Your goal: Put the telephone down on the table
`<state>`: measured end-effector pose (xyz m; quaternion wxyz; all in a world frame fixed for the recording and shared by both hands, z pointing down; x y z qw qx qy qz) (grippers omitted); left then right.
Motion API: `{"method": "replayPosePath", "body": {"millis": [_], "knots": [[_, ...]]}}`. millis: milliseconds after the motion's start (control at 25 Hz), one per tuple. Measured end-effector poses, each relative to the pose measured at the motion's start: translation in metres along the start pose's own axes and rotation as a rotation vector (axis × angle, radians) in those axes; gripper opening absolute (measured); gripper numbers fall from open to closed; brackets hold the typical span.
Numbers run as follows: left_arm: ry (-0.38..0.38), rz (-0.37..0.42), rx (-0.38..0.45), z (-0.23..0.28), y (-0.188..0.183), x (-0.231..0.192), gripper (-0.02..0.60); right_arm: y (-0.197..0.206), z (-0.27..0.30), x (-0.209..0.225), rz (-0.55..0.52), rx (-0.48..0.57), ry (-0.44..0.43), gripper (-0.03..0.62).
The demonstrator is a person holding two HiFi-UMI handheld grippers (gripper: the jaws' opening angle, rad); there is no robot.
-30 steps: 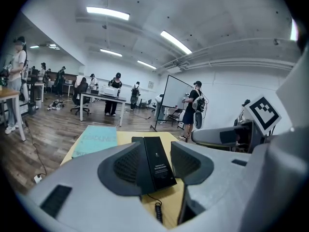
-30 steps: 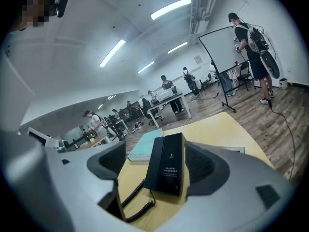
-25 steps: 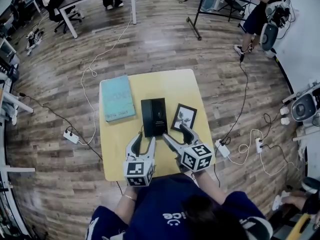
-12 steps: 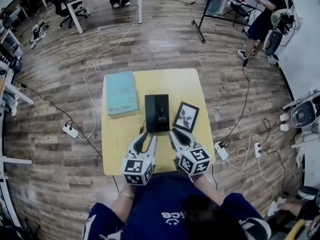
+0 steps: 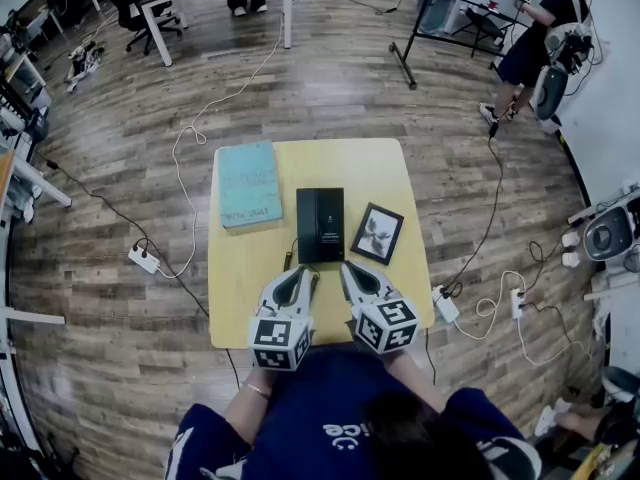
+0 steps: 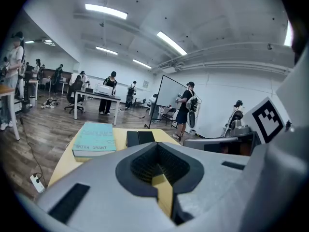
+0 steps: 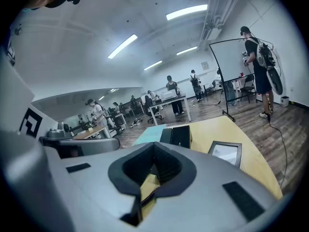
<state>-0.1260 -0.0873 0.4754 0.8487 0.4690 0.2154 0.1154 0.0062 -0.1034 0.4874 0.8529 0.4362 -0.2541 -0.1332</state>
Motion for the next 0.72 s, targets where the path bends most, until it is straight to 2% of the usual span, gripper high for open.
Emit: {"method": "replayPosePath", "body": {"millis": [720], "knots": [[-0.004,0.004,-0.016,-0.003,0.009,-0.01,0.003,0.006,0.004,-0.014,-0.026,0.002,0.023,0.008]]}}
Point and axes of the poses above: the fingertips, and each gripper's own axes: z forward along the fingers, x to its right, y out of its underside, the point moved 5 cm from there along -z, backward along the fingers, and after that the axes turned 8 degrees about -x, right-handed, at the moved point
